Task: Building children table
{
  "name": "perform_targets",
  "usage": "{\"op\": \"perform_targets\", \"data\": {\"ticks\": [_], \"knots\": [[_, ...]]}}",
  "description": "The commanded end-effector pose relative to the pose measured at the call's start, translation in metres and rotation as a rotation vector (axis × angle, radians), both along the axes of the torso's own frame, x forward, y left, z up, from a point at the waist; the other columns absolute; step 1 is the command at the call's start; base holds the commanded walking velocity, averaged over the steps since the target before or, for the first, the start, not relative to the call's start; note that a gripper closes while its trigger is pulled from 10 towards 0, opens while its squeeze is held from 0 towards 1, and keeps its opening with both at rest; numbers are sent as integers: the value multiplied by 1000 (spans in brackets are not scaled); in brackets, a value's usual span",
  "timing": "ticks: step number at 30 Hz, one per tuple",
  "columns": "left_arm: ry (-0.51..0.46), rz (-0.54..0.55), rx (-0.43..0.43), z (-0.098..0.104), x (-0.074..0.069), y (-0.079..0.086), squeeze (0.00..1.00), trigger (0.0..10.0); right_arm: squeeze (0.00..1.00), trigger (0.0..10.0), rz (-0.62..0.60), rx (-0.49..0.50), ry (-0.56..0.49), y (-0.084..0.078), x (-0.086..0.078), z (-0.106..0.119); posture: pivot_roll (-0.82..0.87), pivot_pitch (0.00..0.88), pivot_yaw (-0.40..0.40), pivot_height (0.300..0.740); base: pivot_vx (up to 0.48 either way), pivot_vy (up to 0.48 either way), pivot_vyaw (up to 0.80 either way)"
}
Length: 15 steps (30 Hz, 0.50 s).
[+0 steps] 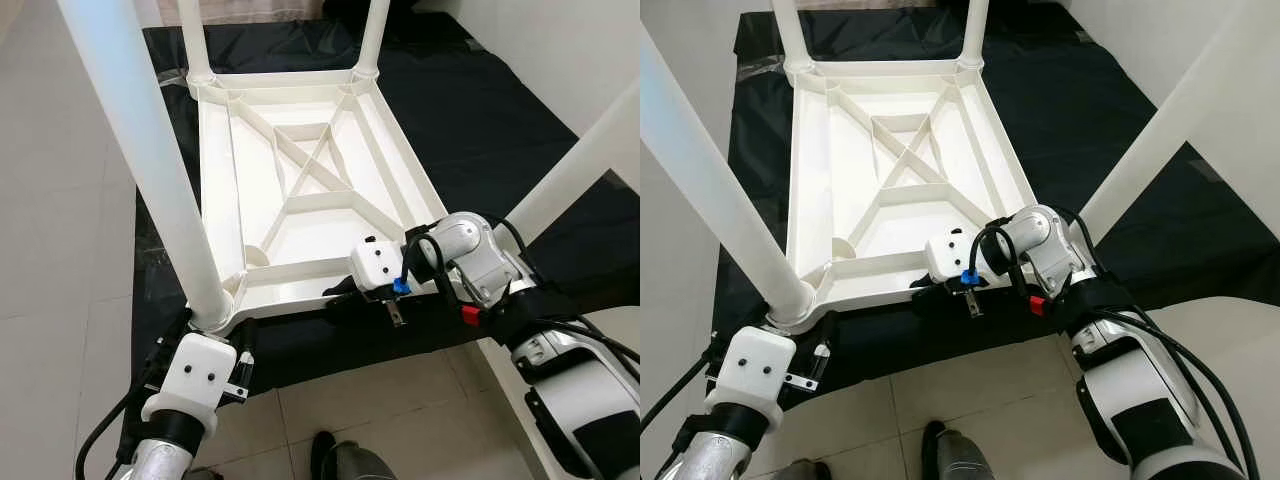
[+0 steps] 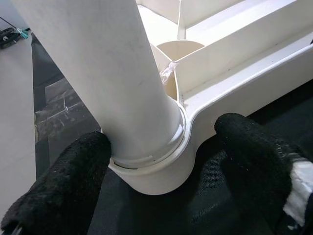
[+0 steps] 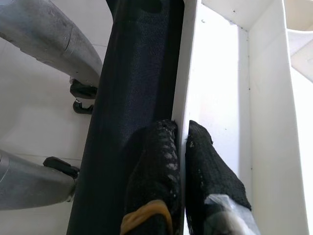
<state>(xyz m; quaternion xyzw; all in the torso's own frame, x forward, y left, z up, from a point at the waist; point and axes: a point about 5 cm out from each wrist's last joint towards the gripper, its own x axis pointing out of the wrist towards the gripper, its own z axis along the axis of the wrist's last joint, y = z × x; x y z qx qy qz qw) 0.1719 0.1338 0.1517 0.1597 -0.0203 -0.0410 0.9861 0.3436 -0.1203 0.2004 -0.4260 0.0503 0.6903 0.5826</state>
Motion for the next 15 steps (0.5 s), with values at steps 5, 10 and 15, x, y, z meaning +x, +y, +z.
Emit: {"op": "perform_targets", "data": {"ticks": [5,10,15], "knots": [[1,-24,-10,0,-1,-6,0,10000,765,10000,103,63,-48,16,-3,17,92,160,-96,740,0,0,0],[3,-35,-17,-1,1,-8,0,10000,1000,10000,92,94,-14,14,-1,24,90,164,-97,740,0,0,0],[4,-36,-19,-1,1,-8,0,10000,706,10000,80,102,-26,10,1,28,89,165,-96,740,0,0,0]]}}
